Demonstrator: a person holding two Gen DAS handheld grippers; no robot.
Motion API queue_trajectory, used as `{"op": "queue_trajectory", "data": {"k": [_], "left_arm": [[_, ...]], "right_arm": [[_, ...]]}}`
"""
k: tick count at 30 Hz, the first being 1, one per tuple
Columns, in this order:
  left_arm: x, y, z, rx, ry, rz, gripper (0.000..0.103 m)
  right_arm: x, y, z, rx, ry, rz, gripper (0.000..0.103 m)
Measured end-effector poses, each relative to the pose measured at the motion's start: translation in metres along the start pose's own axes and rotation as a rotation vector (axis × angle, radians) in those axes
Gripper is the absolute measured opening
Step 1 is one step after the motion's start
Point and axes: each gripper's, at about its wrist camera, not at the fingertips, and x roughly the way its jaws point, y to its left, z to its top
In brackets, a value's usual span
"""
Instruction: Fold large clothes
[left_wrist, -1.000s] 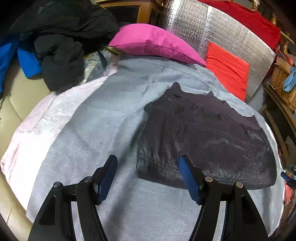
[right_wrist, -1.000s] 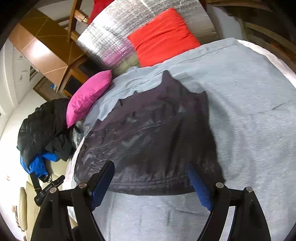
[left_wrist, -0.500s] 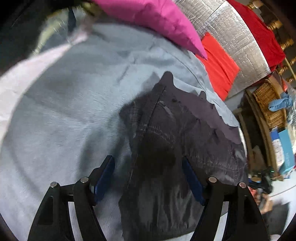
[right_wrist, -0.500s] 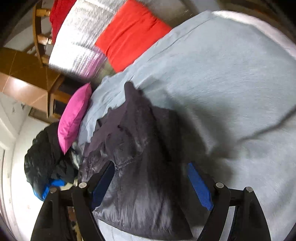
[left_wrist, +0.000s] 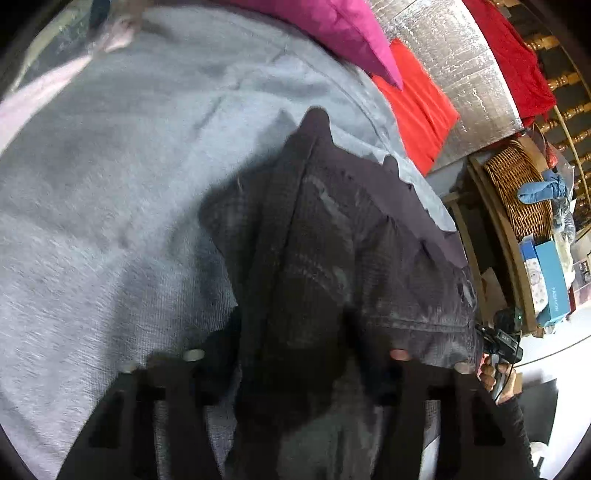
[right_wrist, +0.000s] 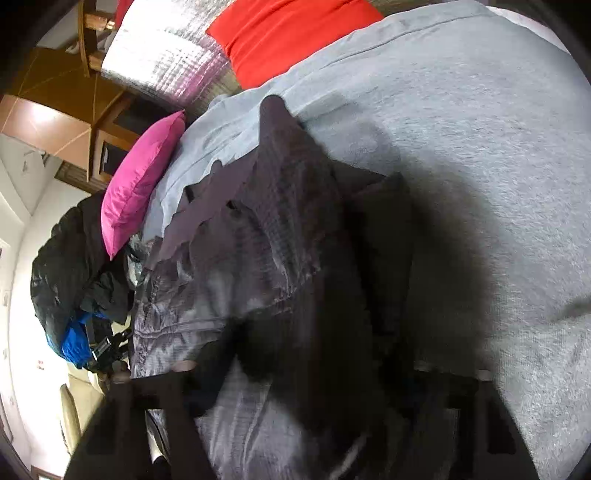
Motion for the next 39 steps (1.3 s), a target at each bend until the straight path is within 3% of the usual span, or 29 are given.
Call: {"op": "queue_trajectory", "data": {"k": [4,8,14,18,22,25,29,32,33,34,36,37,39], "left_arm": [[0.004,-0.006,-0.001,0.008,-0.013,-0.013,0.028],[-0.004,-0.036,-0.001,0.102,-0.051,0.104,0.018],[-0.06,-0.108,0.007,0.243,-0.176,0.146,0.016],[-0.102,-0.158,0.002,0.324,-0.263,0.123,0.016],[-0.131,-0.181,-0.02,0.365,-0.325,0.086,0.016],[-0.133,-0.175,-0.046,0.349,-0.339,0.043,0.016],[-0.097,-0.147,-0.083,0.301,-0.261,0.036,0.016],[-0.046,-0.116,-0.111,0.252,-0.179,0.128,0.019],[-0.03,-0.104,-0.117,0.235,-0.152,0.192,0.022],[-0.016,-0.088,-0.121,0.193,-0.124,0.21,0.032],[-0.017,-0.064,-0.123,0.073,-0.141,0.163,0.049],[-0.02,-0.061,-0.122,0.047,-0.139,0.169,0.054],[-0.029,-0.068,-0.117,0.069,-0.139,0.221,0.053]], "right_arm": [[0.003,0.006,0.0,-0.007,0.012,-0.015,0.038],[-0.006,0.026,0.0,-0.062,0.0,-0.069,0.024],[-0.051,0.088,0.003,-0.188,-0.064,-0.102,0.018],[-0.093,0.14,0.001,-0.285,-0.121,-0.107,0.017],[-0.14,0.165,-0.015,-0.345,-0.189,-0.108,0.017],[-0.161,0.157,-0.035,-0.346,-0.216,-0.118,0.017],[-0.158,0.11,-0.07,-0.282,-0.186,-0.14,0.017],[-0.131,0.065,-0.097,-0.233,-0.123,-0.156,0.017],[-0.122,0.052,-0.103,-0.203,-0.107,-0.16,0.019],[-0.111,0.037,-0.11,-0.177,-0.091,-0.185,0.025],[-0.097,0.004,-0.122,-0.105,-0.076,-0.185,0.039],[-0.099,-0.006,-0.126,-0.065,-0.099,-0.169,0.057],[-0.109,-0.012,-0.129,-0.034,-0.144,-0.199,0.066]]}}
